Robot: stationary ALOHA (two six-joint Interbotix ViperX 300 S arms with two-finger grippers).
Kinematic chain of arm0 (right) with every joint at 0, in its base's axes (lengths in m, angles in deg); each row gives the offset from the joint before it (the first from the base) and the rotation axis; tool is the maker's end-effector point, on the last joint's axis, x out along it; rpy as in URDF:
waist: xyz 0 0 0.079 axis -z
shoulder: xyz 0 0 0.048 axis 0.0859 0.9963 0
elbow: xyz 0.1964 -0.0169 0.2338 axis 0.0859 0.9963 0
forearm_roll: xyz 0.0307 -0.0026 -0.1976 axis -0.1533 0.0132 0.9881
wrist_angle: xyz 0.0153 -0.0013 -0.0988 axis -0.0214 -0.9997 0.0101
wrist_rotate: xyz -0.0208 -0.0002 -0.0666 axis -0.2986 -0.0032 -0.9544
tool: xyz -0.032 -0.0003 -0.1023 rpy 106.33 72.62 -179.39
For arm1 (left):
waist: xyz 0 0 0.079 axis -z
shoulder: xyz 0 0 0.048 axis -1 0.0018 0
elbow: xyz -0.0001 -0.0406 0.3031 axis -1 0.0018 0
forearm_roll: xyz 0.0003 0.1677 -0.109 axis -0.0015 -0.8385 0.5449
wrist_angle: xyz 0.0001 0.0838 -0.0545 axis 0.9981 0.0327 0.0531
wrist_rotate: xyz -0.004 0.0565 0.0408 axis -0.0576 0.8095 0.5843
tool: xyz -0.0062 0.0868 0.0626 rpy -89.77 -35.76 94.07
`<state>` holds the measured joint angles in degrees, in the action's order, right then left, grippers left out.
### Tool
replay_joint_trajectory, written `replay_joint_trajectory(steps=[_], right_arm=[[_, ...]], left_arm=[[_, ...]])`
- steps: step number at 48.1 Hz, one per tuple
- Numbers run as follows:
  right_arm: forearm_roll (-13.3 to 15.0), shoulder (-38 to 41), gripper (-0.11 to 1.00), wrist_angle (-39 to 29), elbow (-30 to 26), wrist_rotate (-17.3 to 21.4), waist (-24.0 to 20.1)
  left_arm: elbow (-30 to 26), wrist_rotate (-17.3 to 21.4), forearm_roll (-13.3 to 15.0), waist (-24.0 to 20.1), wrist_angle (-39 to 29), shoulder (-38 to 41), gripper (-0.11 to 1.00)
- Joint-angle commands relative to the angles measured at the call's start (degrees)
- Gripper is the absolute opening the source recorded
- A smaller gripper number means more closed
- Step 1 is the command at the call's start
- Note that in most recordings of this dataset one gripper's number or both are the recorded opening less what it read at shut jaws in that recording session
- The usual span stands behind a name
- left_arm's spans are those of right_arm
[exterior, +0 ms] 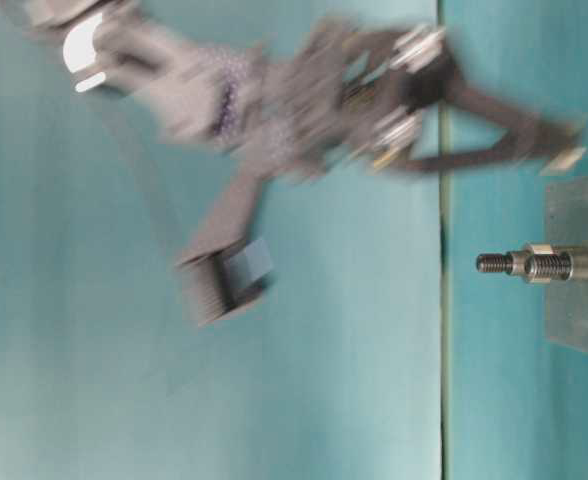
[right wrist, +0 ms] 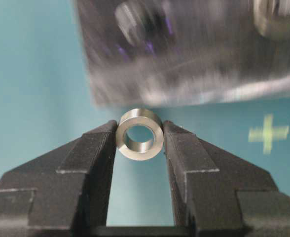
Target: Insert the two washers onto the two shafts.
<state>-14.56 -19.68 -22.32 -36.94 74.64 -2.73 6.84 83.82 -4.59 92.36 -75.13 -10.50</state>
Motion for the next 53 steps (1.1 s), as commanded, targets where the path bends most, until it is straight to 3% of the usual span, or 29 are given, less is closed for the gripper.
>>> replay_joint_trajectory(steps=[1, 8, 18, 53], right_arm=[[0.9, -0.7, 0.33, -1.0, -4.7, 0.0, -0.5], [2.6, 1.7, 0.33, -1.8, -8.5, 0.0, -0.6], [3.0, 5.4, 0.33, -4.0, -11.8, -1.3, -1.1], [5.8, 7.9, 0.33, -3.4, -12.7, -0.8, -1.6]], left_arm=[[-1.5, -0.1, -0.2, 0.1, 0.5, -0.2, 0.00], [-1.6, -0.1, -0.2, 0.1, 0.5, -0.4, 0.00], [-1.6, -0.1, -0.2, 0.1, 0.5, -0.4, 0.00], [-1.6, 0.0, -0.1, 0.2, 0.4, -0.5, 0.00]])
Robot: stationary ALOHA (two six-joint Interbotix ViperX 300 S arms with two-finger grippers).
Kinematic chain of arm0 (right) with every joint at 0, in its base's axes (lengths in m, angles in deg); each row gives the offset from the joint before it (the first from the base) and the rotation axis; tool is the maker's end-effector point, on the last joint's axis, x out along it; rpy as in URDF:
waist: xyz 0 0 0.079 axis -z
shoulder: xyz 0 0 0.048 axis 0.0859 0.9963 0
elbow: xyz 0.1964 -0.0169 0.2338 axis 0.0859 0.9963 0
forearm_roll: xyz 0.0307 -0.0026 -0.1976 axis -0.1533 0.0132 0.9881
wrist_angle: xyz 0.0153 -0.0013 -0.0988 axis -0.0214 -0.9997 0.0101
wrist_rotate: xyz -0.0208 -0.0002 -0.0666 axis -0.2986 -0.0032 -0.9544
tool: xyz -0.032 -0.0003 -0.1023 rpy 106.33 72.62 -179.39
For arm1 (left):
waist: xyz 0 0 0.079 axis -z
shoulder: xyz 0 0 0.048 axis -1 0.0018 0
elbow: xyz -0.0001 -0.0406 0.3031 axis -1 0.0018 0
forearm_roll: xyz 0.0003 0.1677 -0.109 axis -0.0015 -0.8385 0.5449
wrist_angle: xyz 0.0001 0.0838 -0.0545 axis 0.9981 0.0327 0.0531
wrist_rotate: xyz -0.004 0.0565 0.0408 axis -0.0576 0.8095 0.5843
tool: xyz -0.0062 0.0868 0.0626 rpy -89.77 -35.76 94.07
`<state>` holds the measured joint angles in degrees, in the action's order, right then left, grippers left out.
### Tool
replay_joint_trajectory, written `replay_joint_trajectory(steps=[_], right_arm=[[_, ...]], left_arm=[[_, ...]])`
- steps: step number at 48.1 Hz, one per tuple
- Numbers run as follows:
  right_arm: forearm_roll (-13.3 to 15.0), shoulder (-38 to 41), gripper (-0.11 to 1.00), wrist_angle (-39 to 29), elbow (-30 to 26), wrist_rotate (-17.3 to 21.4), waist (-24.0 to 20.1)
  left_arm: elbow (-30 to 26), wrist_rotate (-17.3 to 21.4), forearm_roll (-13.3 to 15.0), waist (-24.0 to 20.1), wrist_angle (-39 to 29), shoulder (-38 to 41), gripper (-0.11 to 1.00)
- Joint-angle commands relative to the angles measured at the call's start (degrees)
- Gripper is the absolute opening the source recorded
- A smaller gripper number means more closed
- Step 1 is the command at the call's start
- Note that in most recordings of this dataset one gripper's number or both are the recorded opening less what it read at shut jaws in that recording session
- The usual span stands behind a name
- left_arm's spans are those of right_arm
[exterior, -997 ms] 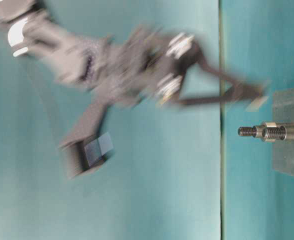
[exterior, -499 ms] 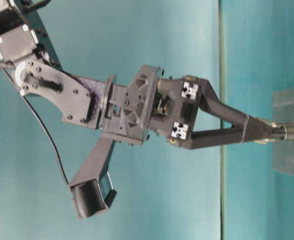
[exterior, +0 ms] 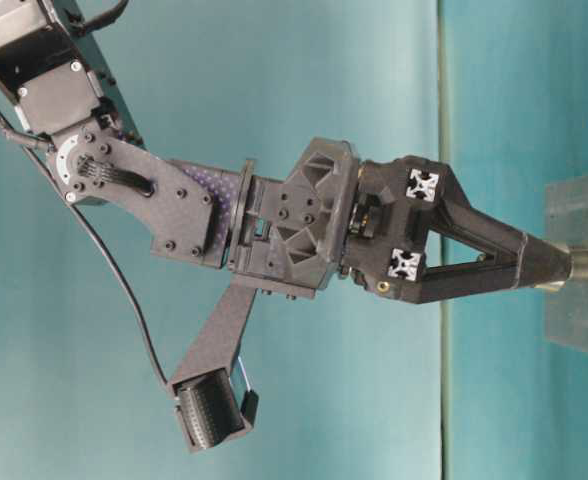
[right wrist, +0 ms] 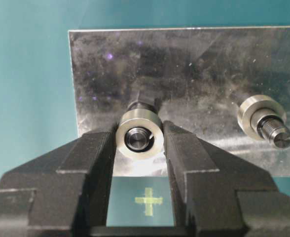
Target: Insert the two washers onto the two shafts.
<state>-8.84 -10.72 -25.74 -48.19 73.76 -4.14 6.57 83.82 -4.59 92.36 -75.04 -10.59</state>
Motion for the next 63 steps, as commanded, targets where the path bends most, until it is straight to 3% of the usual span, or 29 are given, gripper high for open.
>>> replay_joint_trajectory(steps=[1, 14, 21, 24, 33, 47, 63], right_arm=[[0.1, -1.1, 0.33, 0.0, -1.5, 0.1, -0.2], [0.0, 0.0, 0.36, -2.0, -1.8, 0.4, -0.2], [0.0, 0.6, 0.78, -2.3, -2.6, 0.1, -0.3], [0.0, 0.8, 0.89, -2.2, -2.8, 0.0, -0.3], [-0.7, 1.6, 0.81, -2.5, -3.8, -0.4, -0.6], [-5.3, 1.6, 0.79, -2.5, -4.5, -2.1, -2.5], [-4.0, 1.8, 0.63, -2.2, -4.5, -1.3, 0.8]], left_arm=[[-1.3, 0.0, -0.2, 0.1, 0.4, -0.4, 0.00], [-1.2, 0.0, -0.2, 0.1, 0.4, -0.4, 0.00], [-1.2, 0.0, -0.2, 0.2, 0.4, -0.4, 0.00], [-1.3, 0.0, -0.2, 0.1, 0.4, -0.4, 0.00], [-1.3, 0.0, -0.2, 0.1, 0.4, -0.4, 0.00], [-1.3, 0.0, -0.2, 0.2, 0.4, -0.4, 0.00], [-1.4, 0.0, -0.2, 0.2, 0.4, -0.5, 0.00]])
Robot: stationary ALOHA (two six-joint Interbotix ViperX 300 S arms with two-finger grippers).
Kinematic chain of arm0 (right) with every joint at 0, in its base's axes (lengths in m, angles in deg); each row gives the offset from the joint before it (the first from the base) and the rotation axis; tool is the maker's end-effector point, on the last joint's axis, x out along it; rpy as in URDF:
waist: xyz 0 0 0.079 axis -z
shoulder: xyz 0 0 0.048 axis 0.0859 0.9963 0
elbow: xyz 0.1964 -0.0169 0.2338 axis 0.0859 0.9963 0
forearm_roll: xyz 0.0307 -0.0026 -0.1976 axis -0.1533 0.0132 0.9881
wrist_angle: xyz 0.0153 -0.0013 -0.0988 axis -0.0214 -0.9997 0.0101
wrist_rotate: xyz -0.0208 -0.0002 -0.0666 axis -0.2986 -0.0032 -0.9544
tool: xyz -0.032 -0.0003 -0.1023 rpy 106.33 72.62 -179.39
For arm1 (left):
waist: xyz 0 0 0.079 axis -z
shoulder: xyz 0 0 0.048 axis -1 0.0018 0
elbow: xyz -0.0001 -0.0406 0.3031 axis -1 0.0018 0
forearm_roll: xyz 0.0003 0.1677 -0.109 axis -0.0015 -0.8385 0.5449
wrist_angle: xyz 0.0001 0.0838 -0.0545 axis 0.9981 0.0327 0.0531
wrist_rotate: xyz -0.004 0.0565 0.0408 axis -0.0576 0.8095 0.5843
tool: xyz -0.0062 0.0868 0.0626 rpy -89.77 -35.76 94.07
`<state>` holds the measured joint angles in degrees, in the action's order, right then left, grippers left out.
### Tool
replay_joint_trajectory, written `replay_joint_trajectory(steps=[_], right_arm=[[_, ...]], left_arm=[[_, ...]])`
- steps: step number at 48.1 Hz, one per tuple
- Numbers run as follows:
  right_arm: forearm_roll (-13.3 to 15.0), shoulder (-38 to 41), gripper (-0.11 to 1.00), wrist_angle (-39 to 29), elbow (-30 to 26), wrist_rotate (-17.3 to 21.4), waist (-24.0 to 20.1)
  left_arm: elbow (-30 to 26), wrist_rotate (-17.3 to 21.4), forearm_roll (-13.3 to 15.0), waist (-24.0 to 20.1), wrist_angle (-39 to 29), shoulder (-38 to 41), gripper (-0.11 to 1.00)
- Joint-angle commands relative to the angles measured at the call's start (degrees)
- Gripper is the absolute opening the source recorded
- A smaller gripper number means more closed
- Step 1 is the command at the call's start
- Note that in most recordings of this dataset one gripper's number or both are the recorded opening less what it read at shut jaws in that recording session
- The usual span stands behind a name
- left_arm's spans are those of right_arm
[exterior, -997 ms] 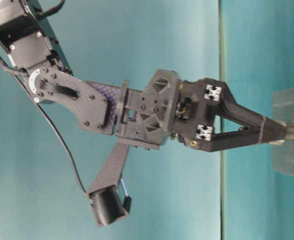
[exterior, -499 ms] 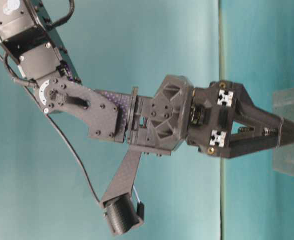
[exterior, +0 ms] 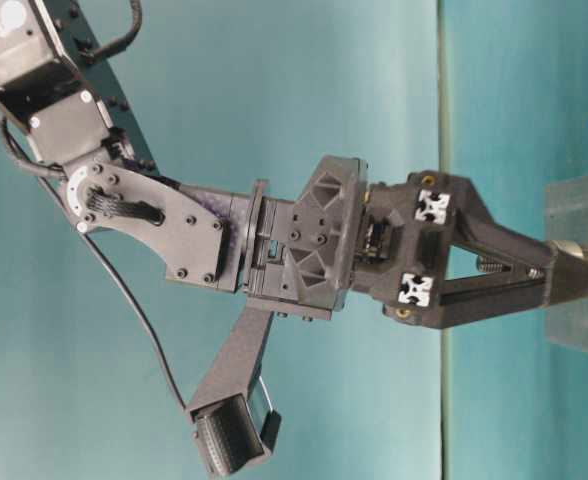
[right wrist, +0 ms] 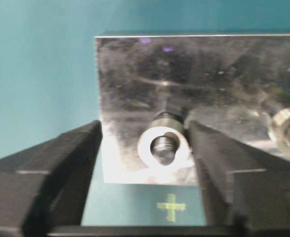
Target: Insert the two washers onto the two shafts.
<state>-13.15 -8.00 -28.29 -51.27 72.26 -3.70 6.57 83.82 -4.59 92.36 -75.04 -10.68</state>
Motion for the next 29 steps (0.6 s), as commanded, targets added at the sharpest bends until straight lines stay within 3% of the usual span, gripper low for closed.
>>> replay_joint_trajectory(steps=[1, 13, 18, 24, 29], right_arm=[[0.7, -0.7, 0.62, 0.4, -1.4, 0.4, 0.6], [5.4, 0.4, 0.60, -2.0, -3.3, 0.8, 1.6], [5.6, 0.2, 0.60, -3.4, -3.7, 0.9, 1.5], [3.8, -0.7, 0.61, -4.1, -4.4, 0.6, 0.4], [-1.0, -1.8, 0.63, -4.2, -4.7, 0.1, -0.3]], left_arm=[[-1.4, 0.0, -0.2, 0.2, 0.4, -0.4, 0.00], [-1.4, -0.1, -0.2, 0.5, 0.4, -0.4, 0.00], [-1.4, 0.0, -0.2, 0.5, 0.4, -0.4, 0.00], [-1.3, -0.1, -0.2, 0.5, 0.4, -0.4, 0.00], [-1.3, -0.1, -0.2, 0.5, 0.4, -0.4, 0.00]])
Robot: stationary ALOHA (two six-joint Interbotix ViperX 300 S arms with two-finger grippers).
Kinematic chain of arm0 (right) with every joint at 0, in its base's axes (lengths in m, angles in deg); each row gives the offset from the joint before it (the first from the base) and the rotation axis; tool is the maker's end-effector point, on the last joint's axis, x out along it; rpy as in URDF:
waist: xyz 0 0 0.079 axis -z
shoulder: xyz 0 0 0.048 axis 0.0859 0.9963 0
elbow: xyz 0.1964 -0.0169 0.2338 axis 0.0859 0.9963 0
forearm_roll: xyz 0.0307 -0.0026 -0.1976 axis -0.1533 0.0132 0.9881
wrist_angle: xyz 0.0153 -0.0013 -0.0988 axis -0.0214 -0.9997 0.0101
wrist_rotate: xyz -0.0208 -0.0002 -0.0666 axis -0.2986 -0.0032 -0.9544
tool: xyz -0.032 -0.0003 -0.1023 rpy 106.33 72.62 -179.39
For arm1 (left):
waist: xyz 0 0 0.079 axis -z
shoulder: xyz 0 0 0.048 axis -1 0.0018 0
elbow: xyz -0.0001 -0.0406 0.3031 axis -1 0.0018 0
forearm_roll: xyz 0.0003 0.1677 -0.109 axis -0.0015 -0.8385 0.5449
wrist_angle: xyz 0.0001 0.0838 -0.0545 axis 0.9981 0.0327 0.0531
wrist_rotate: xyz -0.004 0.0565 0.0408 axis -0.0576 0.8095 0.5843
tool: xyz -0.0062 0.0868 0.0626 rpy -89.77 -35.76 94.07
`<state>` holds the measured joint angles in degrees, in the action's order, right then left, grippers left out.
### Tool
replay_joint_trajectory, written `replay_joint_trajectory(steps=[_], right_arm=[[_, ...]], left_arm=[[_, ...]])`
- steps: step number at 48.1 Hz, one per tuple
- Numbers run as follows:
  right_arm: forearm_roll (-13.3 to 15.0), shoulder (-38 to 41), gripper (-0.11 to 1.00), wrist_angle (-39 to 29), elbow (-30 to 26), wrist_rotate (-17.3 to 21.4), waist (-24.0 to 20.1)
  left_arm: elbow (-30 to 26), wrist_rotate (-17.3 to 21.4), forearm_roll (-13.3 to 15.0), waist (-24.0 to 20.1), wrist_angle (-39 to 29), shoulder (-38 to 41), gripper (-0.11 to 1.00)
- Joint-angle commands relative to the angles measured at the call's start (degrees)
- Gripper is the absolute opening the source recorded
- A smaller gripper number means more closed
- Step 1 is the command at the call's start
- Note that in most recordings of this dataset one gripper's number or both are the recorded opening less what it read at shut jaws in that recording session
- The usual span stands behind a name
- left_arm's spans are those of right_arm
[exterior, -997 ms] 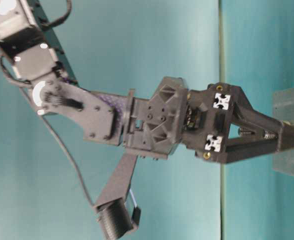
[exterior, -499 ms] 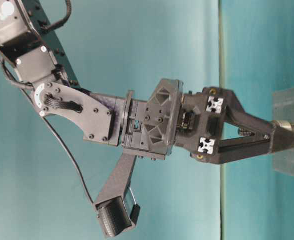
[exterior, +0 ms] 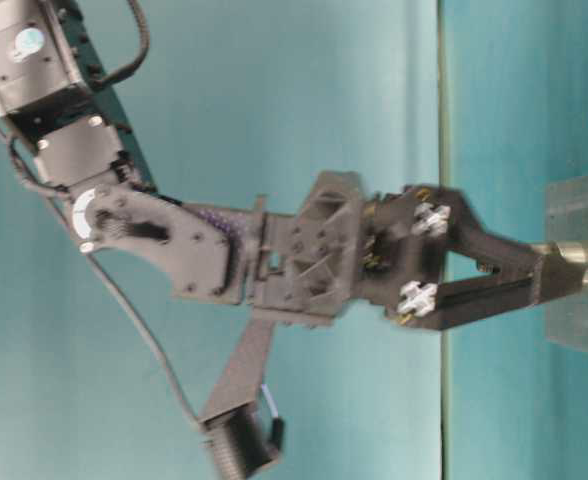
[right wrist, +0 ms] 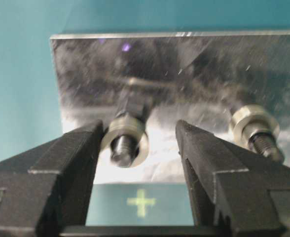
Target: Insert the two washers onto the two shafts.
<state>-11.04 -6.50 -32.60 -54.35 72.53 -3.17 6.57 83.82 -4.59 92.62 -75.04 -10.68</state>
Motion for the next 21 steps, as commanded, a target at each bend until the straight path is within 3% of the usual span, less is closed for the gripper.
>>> replay_joint_trajectory(steps=[1, 5, 9, 13, 21], right_arm=[[-4.2, -3.5, 0.64, 0.1, -1.4, -0.3, -0.8], [-8.7, -4.0, 0.72, 0.0, -0.8, -0.8, -0.7], [-11.4, -4.3, 0.85, -0.2, 0.0, -2.0, -0.7], [-11.7, -4.8, 0.93, 0.1, 0.5, -2.9, -0.7], [-10.6, -6.2, 0.93, 0.6, 1.1, -2.6, 0.4]], left_arm=[[-1.3, -0.1, -0.2, 0.3, 0.4, -0.4, 0.00], [-1.2, -0.1, -0.2, 0.3, 0.4, -0.4, 0.00], [-1.2, 0.0, -0.2, 0.3, 0.4, -0.4, 0.00], [-1.2, 0.0, -0.2, 0.2, 0.4, -0.4, 0.00], [-1.4, 0.0, -0.2, 0.3, 0.4, -0.5, 0.00]])
